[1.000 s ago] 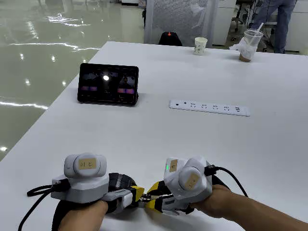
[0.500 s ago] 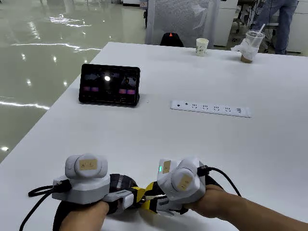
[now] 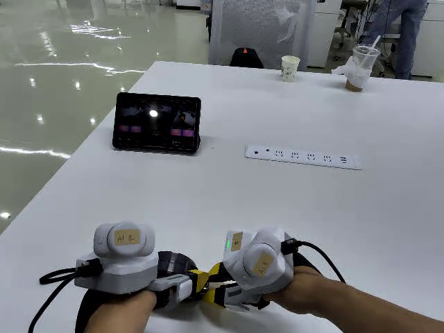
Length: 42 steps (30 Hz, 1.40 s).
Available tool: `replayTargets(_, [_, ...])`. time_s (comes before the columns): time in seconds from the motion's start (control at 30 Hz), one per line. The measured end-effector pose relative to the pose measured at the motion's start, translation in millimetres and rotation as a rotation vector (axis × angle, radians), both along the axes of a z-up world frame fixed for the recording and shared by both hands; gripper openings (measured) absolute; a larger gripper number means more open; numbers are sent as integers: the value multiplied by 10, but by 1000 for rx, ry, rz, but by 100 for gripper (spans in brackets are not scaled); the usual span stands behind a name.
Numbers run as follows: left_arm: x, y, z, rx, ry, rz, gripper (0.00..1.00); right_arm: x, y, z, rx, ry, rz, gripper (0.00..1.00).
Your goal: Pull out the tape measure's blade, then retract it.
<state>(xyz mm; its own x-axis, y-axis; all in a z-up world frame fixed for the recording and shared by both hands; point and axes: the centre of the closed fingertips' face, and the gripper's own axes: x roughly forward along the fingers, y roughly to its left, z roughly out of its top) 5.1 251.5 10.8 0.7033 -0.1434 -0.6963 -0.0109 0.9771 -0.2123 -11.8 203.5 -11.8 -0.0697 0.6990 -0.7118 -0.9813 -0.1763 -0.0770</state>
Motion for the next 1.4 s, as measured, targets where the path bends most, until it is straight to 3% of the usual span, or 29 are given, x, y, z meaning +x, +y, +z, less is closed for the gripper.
replayTargets(0.4, [-1, -6, -5, -5, 21, -25, 62, 84, -118, 37, -21, -19, -29, 16])
replayTargets(0.63, [-23, -18, 54, 32, 10, -75, 61, 151, -222, 105, -20, -25, -62, 20])
replayTargets(0.97, [-121, 84, 109, 66, 0, -117, 67, 183, -488, 113, -51, -25, -114, 25])
replayTargets(1.4, [-253, 165, 189, 75, -23, -161, 69, 220, -852, 104, -66, -10, -222, 35])
